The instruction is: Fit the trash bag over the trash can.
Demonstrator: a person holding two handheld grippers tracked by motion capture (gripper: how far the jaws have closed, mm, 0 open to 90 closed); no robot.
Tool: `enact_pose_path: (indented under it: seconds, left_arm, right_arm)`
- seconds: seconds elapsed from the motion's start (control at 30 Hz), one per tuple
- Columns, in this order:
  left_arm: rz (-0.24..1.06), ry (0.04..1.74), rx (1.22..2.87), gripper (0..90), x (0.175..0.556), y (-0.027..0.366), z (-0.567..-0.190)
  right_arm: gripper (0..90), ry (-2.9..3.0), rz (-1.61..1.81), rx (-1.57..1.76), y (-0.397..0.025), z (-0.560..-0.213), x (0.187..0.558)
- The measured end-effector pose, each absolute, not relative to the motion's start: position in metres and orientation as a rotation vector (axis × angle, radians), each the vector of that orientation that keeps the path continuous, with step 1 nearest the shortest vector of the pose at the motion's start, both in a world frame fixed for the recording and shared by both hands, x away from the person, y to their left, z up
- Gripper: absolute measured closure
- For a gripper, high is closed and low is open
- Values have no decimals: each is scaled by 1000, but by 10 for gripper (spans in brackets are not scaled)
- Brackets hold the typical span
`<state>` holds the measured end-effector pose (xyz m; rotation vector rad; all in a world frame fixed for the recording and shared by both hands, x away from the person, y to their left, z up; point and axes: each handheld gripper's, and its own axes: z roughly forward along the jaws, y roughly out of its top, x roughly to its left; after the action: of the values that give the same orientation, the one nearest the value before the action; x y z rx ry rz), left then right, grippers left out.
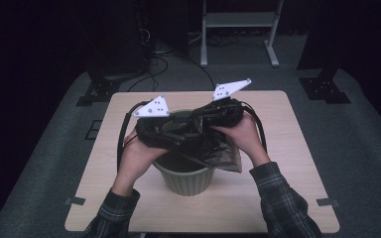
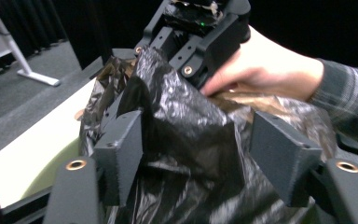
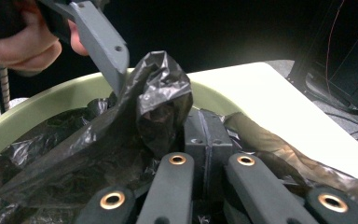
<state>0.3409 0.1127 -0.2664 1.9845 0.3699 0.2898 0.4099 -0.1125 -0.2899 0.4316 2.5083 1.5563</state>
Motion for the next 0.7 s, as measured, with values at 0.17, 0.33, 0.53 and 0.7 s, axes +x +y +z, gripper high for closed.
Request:
enact_pose_path:
  seconds: [0.17, 0.33, 0.53, 0.7]
  left_arm:
    - [295, 411, 2041, 403, 347, 100, -271]
    - [252, 398, 2072, 747, 350, 103, -274]
    - [260, 417, 2078, 891, 353, 118, -273]
    - [284, 452, 2054, 891, 354, 143, -275]
  right_arm:
    - [900, 2507, 1570, 430, -115, -288, 409]
    - [900, 2505, 1567, 423, -117, -286, 406]
    - [819, 2496, 1625, 410, -124, -286, 402]
    - [743, 2446, 1638, 418, -146, -283, 395]
